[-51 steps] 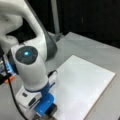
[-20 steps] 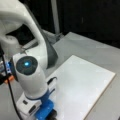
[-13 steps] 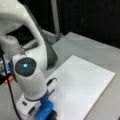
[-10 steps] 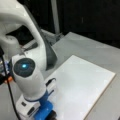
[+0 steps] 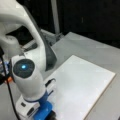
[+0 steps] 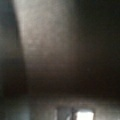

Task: Erasing curve lines

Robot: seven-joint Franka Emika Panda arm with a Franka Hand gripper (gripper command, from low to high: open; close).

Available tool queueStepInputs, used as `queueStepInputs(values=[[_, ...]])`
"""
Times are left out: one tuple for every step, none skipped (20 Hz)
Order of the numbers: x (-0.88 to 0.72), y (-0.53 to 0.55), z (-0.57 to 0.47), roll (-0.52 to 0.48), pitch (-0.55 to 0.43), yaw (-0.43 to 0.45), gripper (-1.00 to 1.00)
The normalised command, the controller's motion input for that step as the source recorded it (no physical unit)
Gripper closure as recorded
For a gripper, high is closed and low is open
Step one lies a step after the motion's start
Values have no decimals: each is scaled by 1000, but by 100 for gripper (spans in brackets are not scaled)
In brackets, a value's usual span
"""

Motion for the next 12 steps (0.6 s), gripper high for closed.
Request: queueStepInputs(values=[[-27,5,-76,100,-119,-46,-100],[-28,-1,-77,101,-120,-48,-100],[-32,-5,-76,100,-119,-51,-100],[-35,-2,-75,100,-119,-55,-100],[-41,1,-68,99,-116,-60,-100],[-47,5,-61,96,-114,-66,-100],[-55,15,-52,92,-111,-74,-100],[-60,23,-42,91,-111,-79,-100],[-65,30,-26,92,-107,-81,-100],[-70,32,5,83,-98,-84,-100],[-80,32,49,71,-89,-88,-100],[-101,36,108,48,-73,-101,-100]])
